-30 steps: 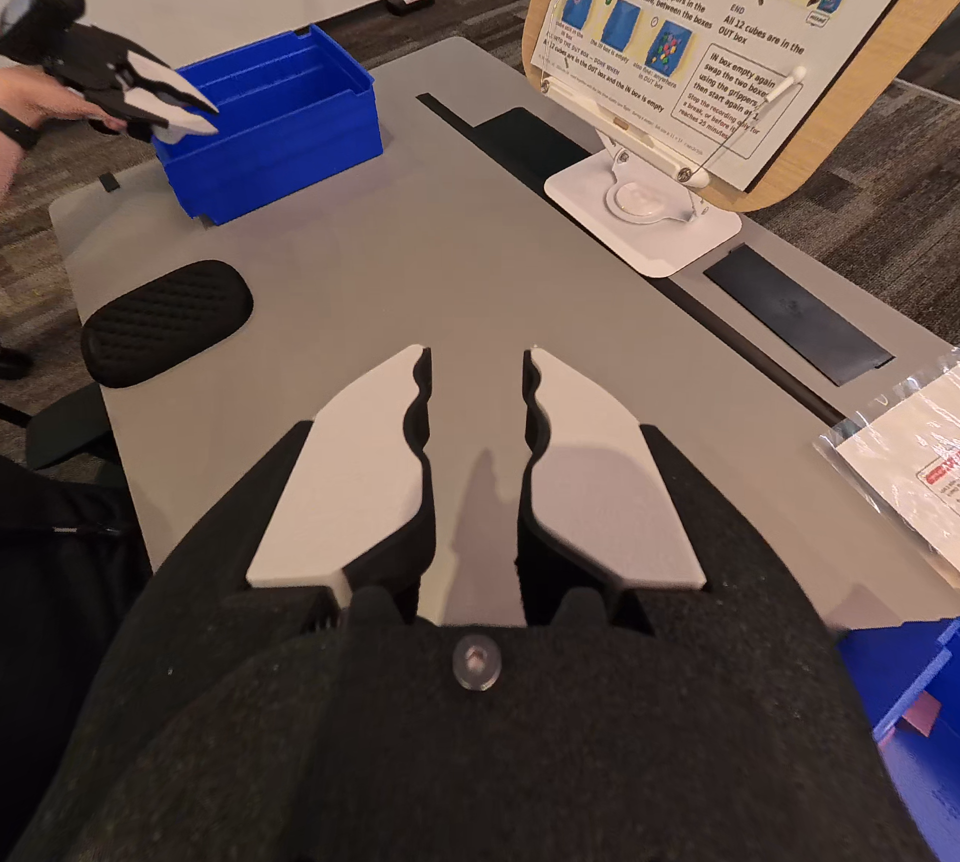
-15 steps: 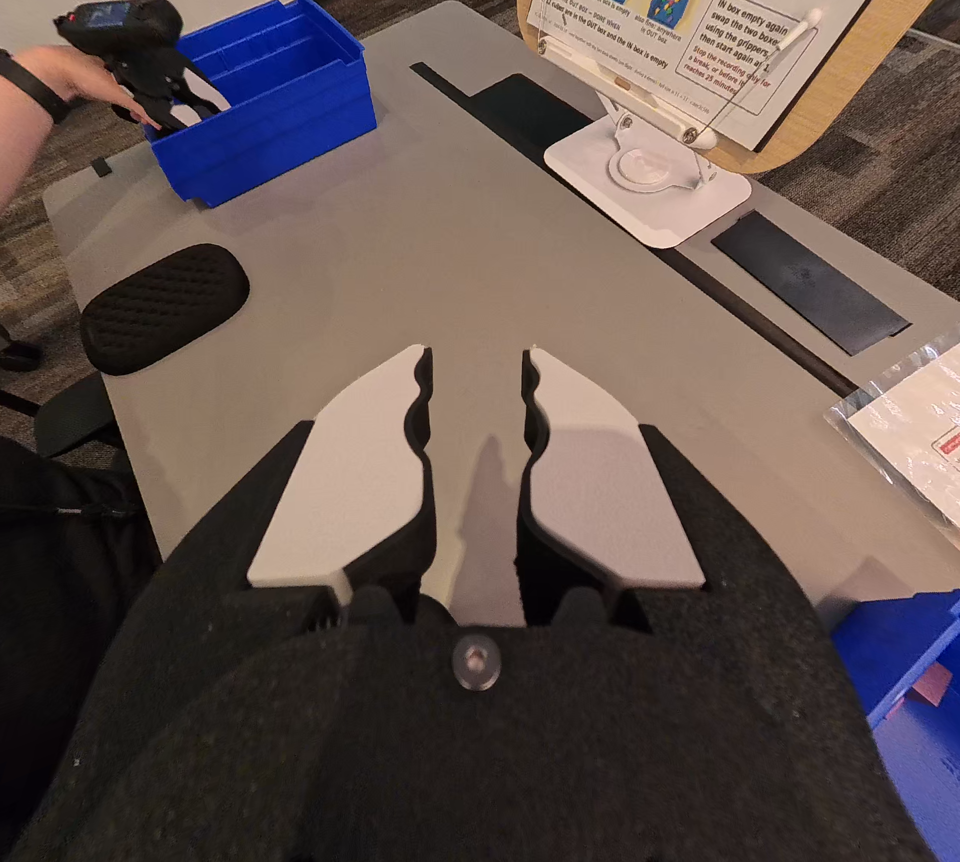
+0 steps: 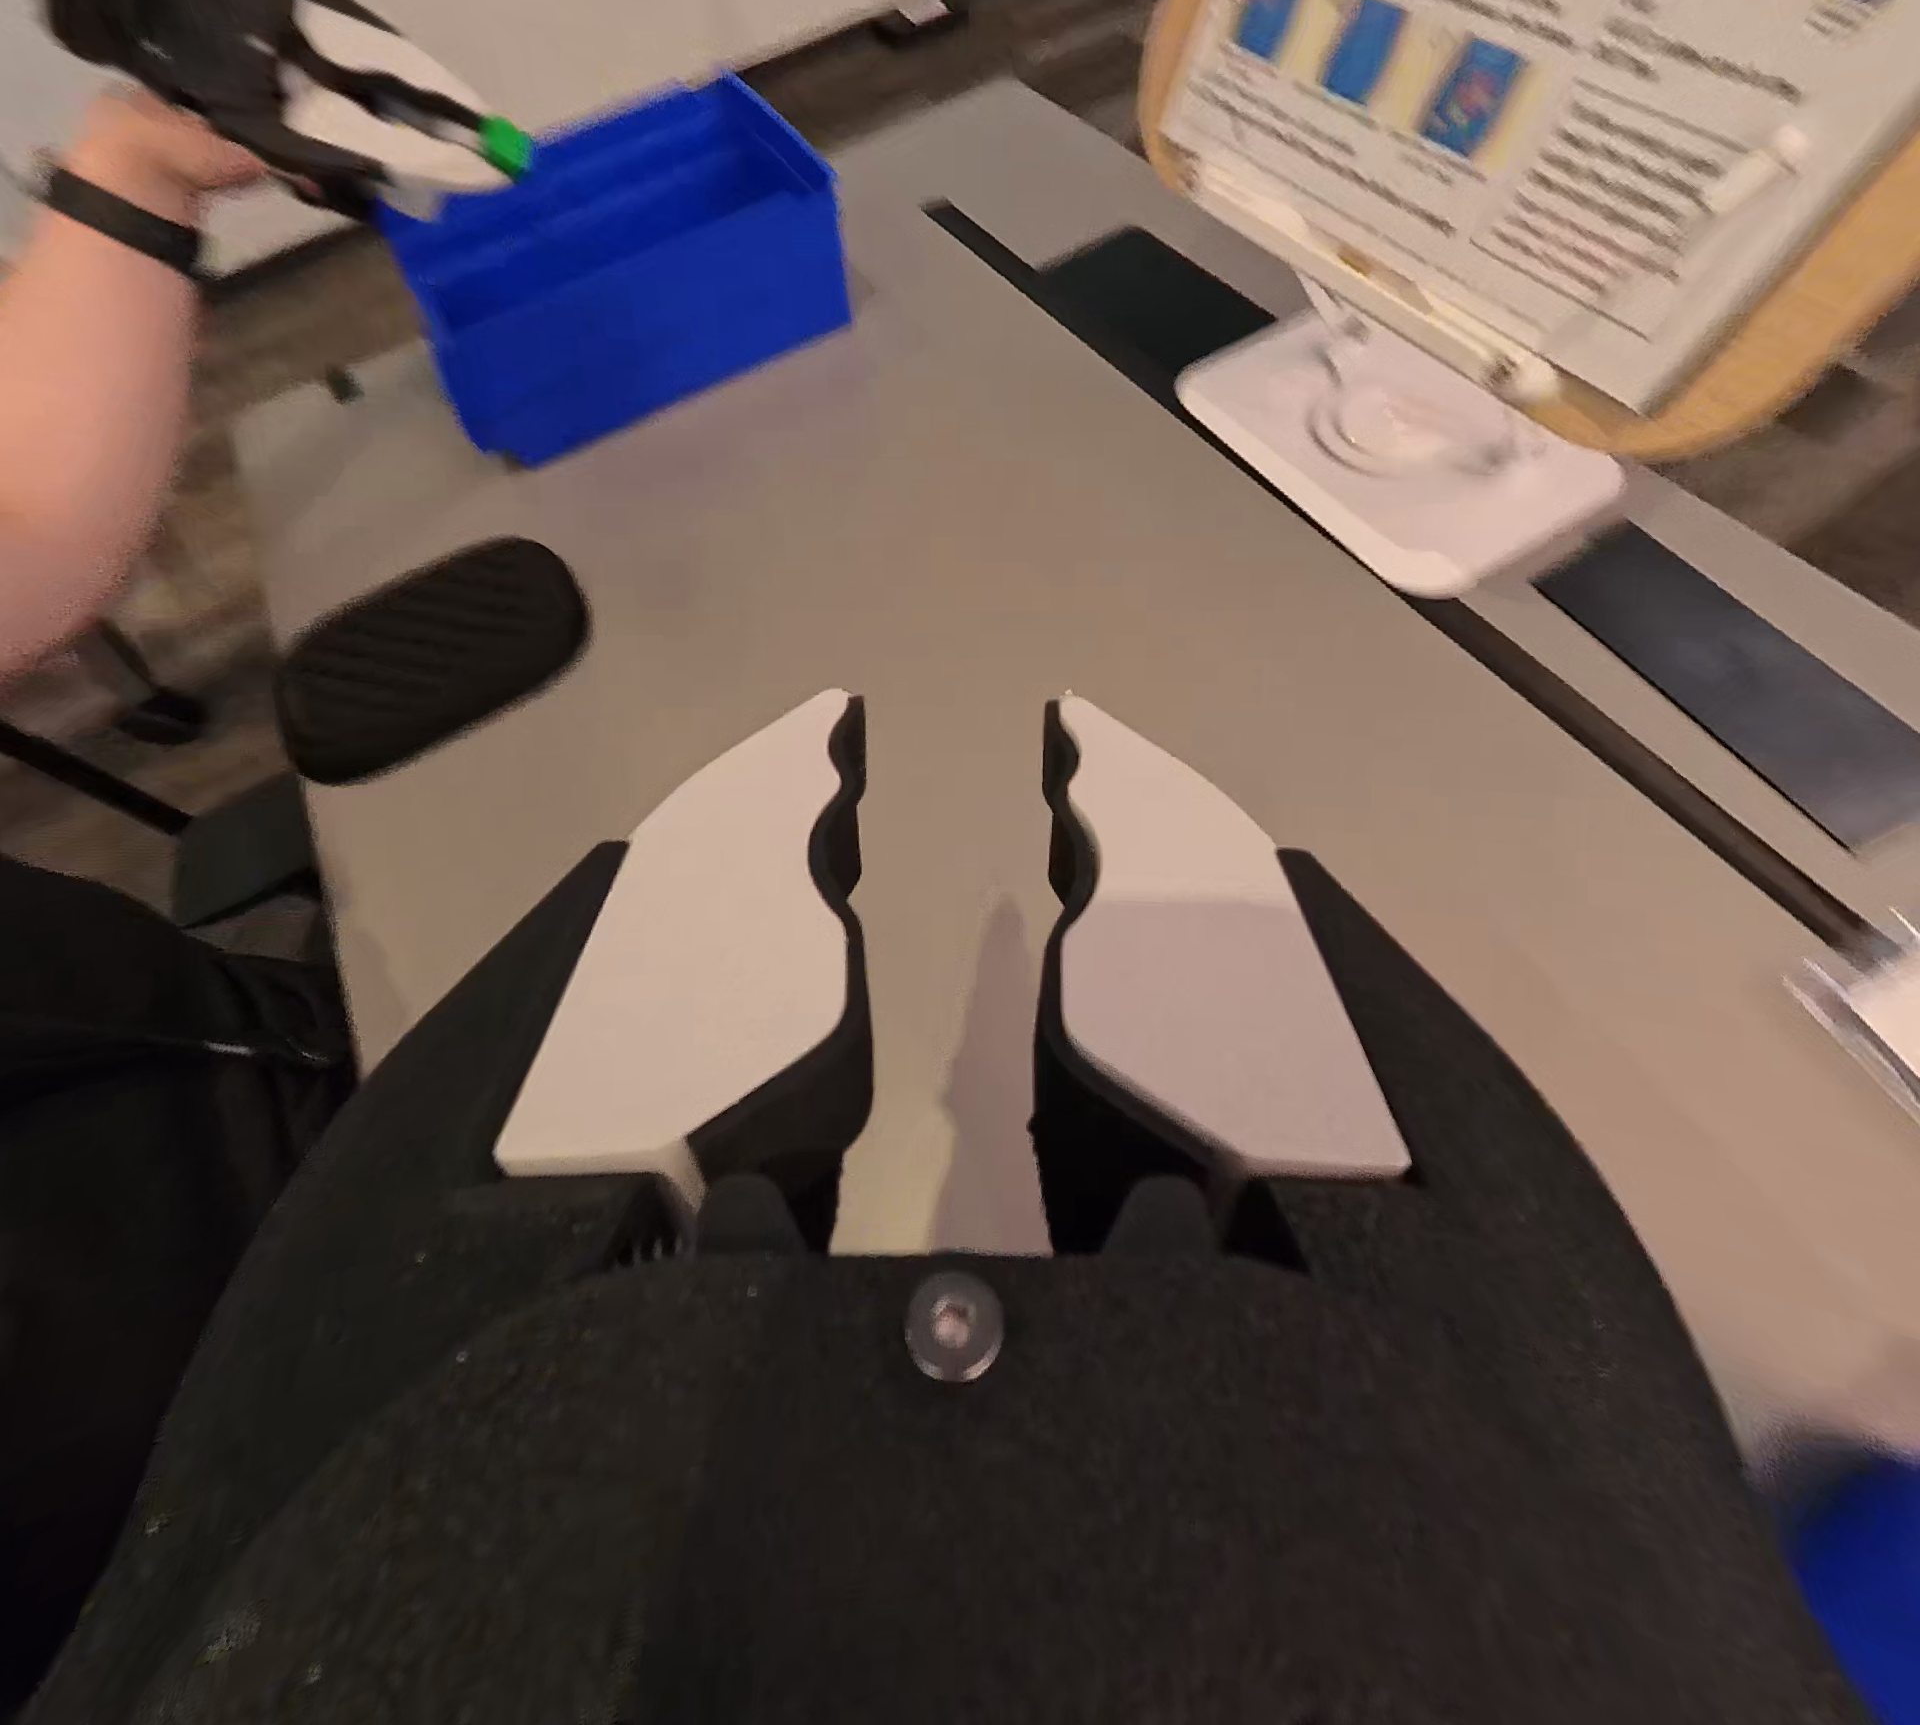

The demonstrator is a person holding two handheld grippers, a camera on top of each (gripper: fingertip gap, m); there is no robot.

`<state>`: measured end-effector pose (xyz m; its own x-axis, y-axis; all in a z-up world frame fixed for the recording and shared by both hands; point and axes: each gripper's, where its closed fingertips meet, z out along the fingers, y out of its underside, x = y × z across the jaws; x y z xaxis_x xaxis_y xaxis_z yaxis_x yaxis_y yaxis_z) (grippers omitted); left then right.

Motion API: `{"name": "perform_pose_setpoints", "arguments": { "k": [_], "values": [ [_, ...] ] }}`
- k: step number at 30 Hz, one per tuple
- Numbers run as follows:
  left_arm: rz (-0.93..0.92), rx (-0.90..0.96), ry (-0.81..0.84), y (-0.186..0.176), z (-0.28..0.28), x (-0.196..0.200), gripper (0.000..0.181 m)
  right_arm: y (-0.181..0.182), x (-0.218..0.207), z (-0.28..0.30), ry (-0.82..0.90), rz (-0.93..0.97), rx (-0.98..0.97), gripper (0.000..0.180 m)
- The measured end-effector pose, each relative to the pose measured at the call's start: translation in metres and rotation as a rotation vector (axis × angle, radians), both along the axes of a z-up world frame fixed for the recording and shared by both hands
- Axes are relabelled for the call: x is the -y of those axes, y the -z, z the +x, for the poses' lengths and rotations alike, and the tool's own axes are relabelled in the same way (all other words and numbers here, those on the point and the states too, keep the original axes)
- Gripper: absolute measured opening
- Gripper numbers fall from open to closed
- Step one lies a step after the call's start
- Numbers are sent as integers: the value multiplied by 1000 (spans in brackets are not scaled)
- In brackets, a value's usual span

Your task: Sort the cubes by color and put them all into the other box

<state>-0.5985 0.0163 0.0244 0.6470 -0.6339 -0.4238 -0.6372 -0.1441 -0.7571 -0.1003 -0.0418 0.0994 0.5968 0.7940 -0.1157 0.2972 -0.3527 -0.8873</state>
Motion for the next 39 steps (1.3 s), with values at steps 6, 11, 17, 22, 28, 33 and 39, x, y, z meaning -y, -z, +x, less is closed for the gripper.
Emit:
{"name": "perform_pose_setpoints", "arguments": {
  "k": [6,11,17,22,28,33,39],
  "values": [
    [390,10,320,-90,165,29,21,-28,-5,-87,-191,-111,-413,38],
    [532,-12,428,-96,282,29,21,-26,-18,-132,-137,-90,-561,52],
    [530,-85,462,-65,347,17,21,3,-41,-134,7,-80,-464,51],
    [514,-104,500,-47,362,18,21,26,-46,-138,4,-152,-380,50],
    [502,-93,530,-41,364,25,21,39,-35,-147,-119,-248,-359,23],
    [499,-18,517,-47,363,28,30,30,-36,-129,-90,-194,-307,22],
    [529,26,455,-65,332,17,22,-13,-20,1,170,-35,-95,21]
  ]
}}
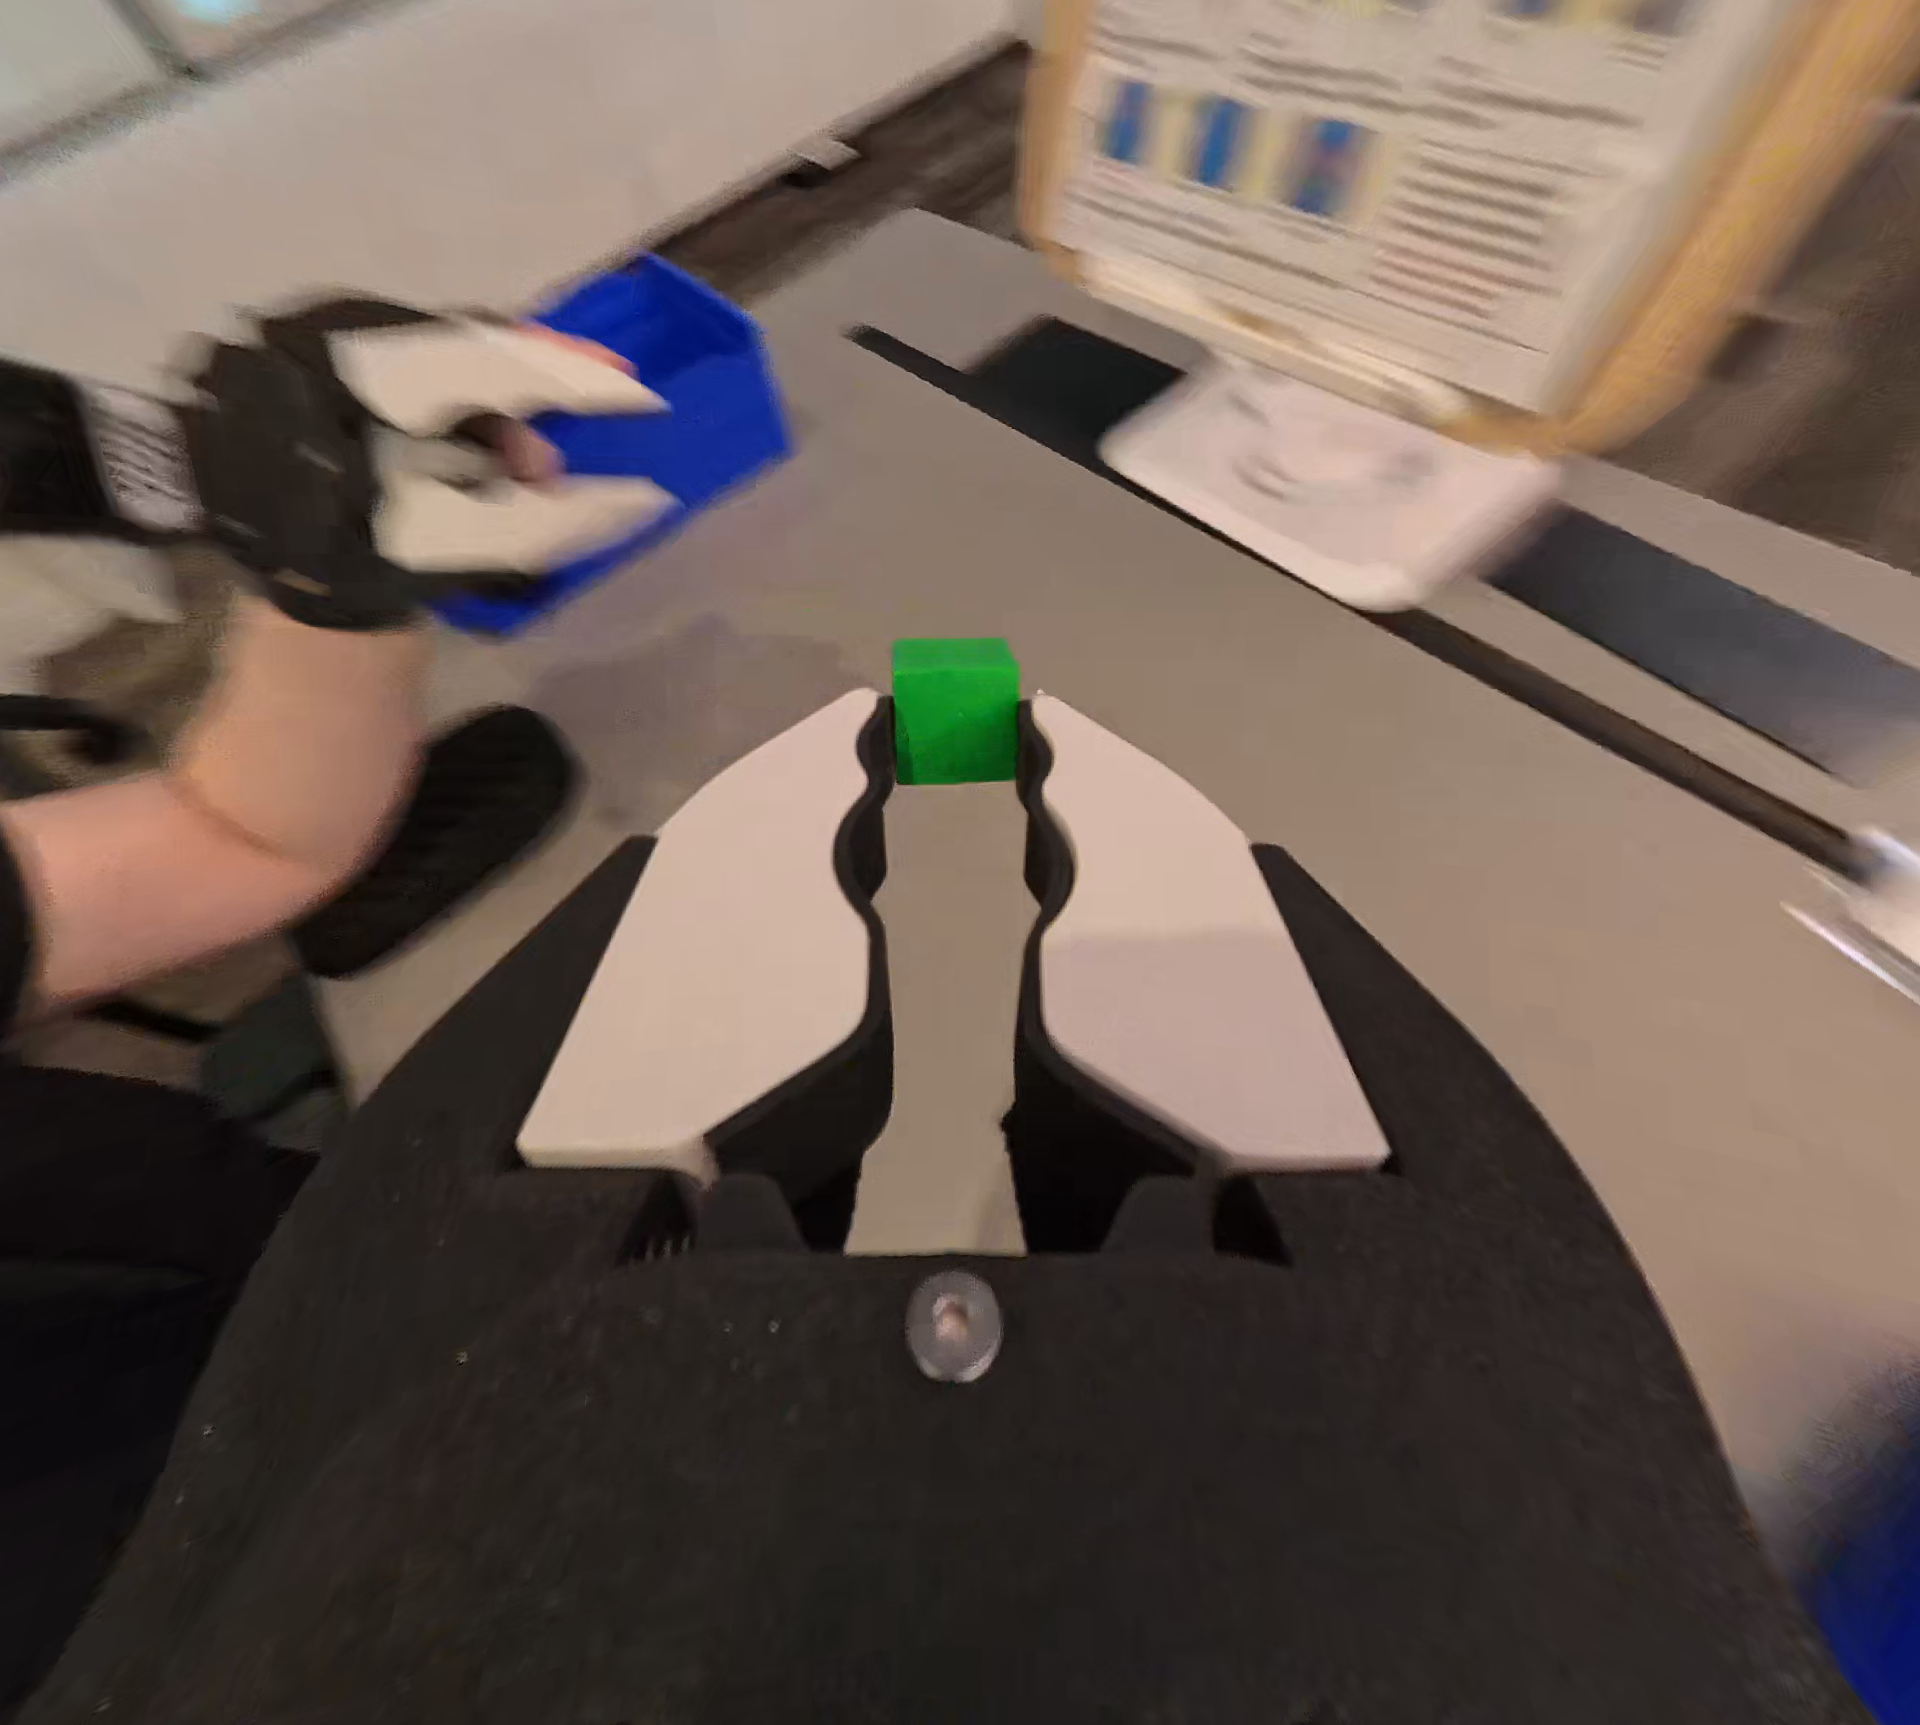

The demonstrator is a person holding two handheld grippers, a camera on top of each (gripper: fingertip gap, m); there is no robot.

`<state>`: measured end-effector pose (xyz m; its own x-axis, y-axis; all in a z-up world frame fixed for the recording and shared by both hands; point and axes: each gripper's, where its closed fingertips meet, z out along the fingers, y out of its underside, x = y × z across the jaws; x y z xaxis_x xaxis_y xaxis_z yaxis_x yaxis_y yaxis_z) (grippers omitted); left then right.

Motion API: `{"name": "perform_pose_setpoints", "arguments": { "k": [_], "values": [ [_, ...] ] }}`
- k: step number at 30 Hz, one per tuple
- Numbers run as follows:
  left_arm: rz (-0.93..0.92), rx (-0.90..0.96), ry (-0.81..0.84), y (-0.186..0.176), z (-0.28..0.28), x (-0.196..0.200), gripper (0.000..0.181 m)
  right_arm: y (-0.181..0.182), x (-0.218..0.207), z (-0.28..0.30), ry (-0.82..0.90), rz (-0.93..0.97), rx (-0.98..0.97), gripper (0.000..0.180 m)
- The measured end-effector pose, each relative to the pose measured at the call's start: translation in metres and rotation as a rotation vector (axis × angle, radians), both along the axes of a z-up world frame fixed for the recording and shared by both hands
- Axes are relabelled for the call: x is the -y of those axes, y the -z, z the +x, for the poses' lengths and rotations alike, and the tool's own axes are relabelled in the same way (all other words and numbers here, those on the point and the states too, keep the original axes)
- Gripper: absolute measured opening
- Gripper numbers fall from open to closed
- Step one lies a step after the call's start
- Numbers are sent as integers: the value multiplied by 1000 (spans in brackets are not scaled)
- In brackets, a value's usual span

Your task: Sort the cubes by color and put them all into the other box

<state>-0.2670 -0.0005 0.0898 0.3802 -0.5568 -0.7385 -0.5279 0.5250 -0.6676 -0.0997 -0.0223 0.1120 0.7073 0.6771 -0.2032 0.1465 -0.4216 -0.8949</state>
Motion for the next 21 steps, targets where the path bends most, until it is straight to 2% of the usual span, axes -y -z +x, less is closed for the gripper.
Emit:
{"name": "perform_pose_setpoints", "arguments": {
  "k": [2,5,8,11,14,21],
  "values": [
    [-22,44,-33,-8,-15,-10,21,19,5,77,166,-101,165,22],
    [-36,79,-76,-16,-35,-21,17,75,32,203,412,-415,398,22],
    [-25,79,-105,-18,-44,-25,16,134,72,291,527,-671,523,21],
    [-30,78,-86,-18,-40,-21,15,184,106,333,564,-845,546,22],
    [-19,56,-71,-16,-35,-17,14,216,123,354,580,-928,577,22],
    [-31,47,-81,-11,-38,-20,13,250,135,378,605,-1041,658,22]
  ]
}}
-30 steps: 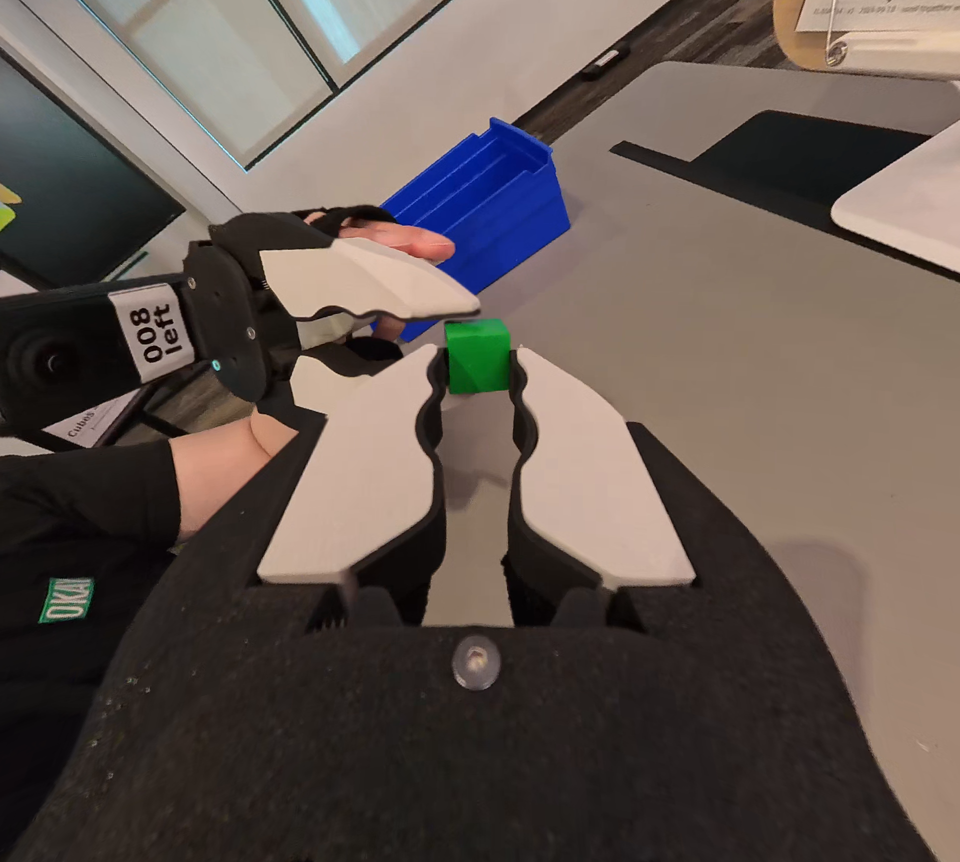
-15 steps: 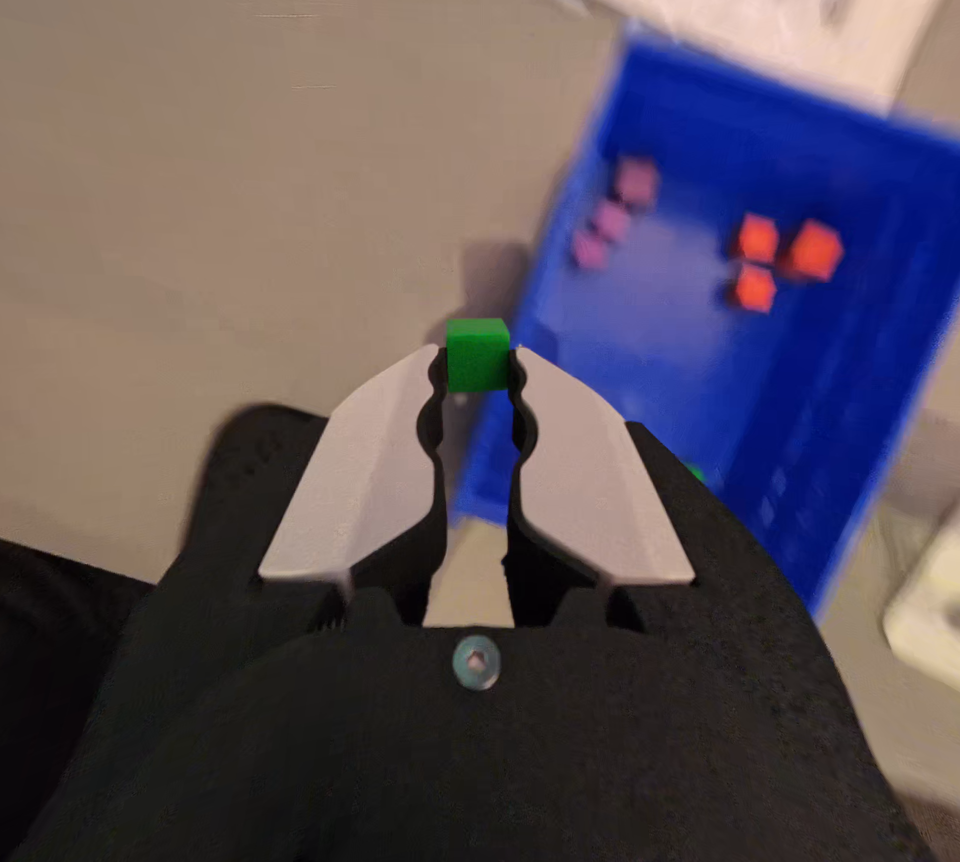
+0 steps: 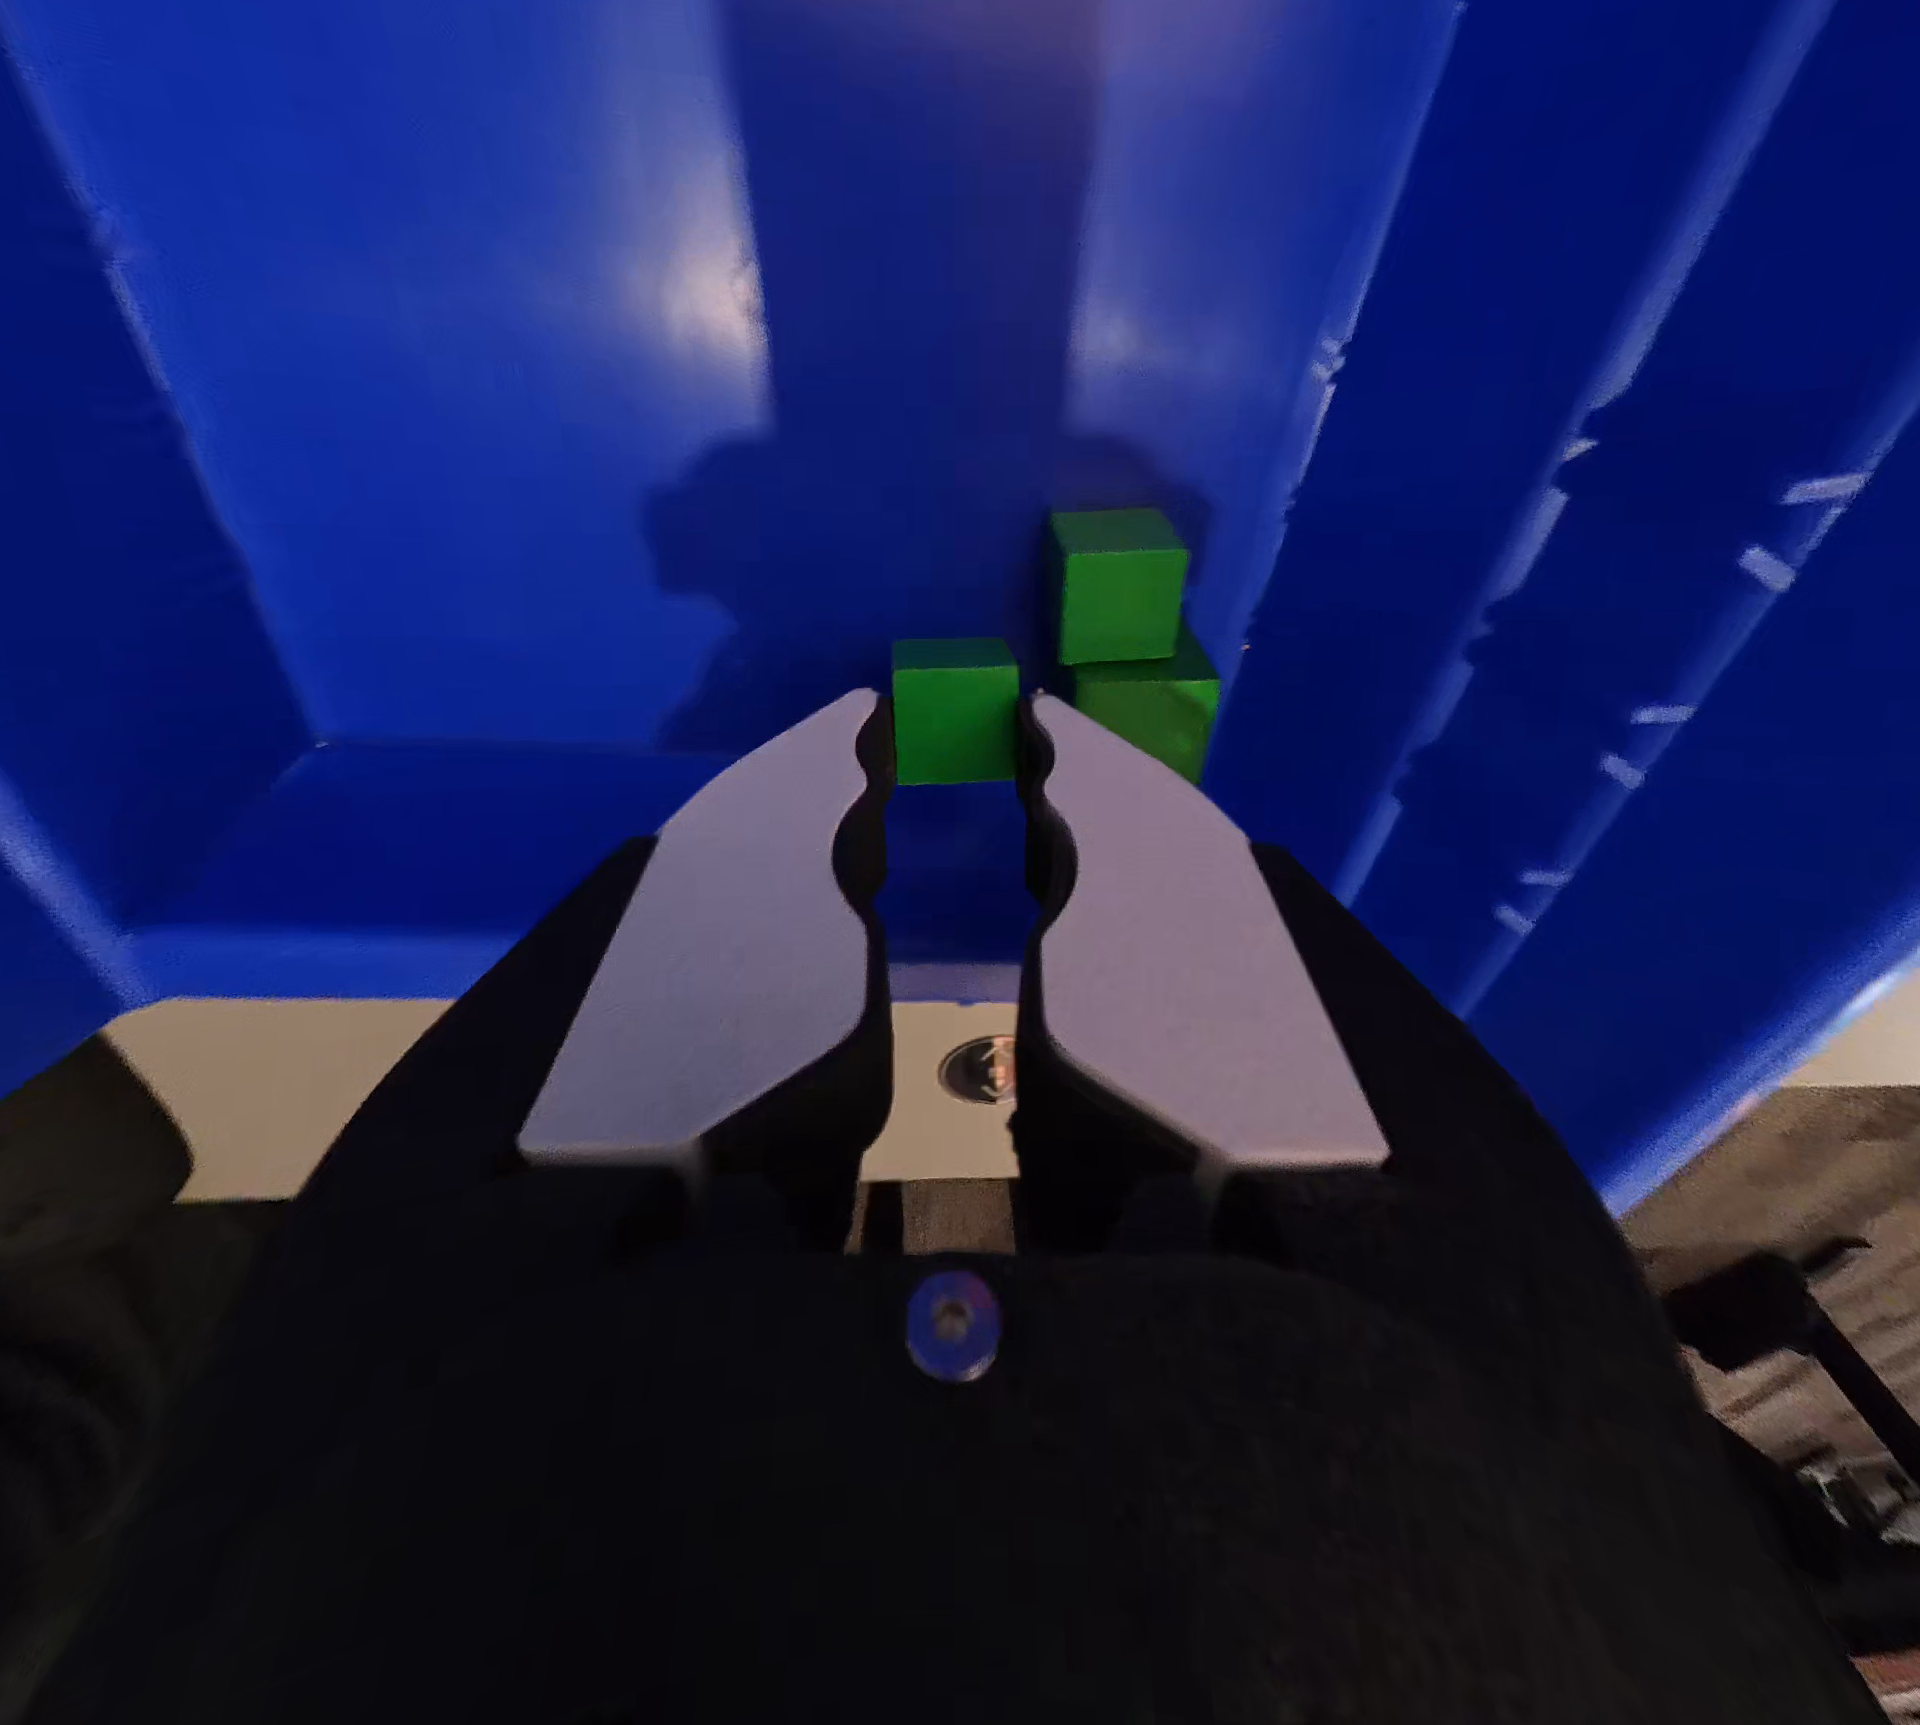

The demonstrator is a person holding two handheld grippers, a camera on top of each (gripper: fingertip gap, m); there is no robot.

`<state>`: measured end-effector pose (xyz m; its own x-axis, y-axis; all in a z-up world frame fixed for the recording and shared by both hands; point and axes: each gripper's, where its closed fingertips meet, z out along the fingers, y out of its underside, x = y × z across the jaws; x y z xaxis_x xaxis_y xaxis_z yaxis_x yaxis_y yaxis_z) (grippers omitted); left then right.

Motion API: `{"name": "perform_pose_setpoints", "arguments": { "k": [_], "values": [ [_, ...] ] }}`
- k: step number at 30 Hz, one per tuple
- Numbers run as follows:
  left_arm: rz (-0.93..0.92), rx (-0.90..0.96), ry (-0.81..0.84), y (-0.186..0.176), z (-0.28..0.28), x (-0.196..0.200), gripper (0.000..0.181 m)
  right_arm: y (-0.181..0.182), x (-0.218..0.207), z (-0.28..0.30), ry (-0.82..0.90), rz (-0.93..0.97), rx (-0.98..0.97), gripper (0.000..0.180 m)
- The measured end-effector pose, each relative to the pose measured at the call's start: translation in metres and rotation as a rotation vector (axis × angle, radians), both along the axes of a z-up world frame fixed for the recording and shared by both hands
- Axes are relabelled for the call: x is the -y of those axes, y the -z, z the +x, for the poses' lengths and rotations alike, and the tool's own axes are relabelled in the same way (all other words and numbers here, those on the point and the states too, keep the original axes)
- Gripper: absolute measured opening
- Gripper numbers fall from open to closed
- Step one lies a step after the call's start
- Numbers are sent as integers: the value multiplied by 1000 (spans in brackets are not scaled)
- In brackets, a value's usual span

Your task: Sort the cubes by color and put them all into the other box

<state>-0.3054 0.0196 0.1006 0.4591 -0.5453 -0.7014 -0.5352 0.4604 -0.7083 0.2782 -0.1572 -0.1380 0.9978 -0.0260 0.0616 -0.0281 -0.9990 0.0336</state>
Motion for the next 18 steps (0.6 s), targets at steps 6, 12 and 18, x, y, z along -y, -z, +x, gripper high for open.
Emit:
{"name": "perform_pose_setpoints", "arguments": {
  "k": [6,12,18],
  "values": [
    [18,12,-1,-7,-4,3,9,-11,-8,2,18,65,-5,35],
    [28,58,6,-19,-11,6,9,-137,-57,-50,-73,511,62,35],
    [49,87,-47,-27,-26,1,9,-315,-90,-256,-492,1248,-262,34]
  ]
}}
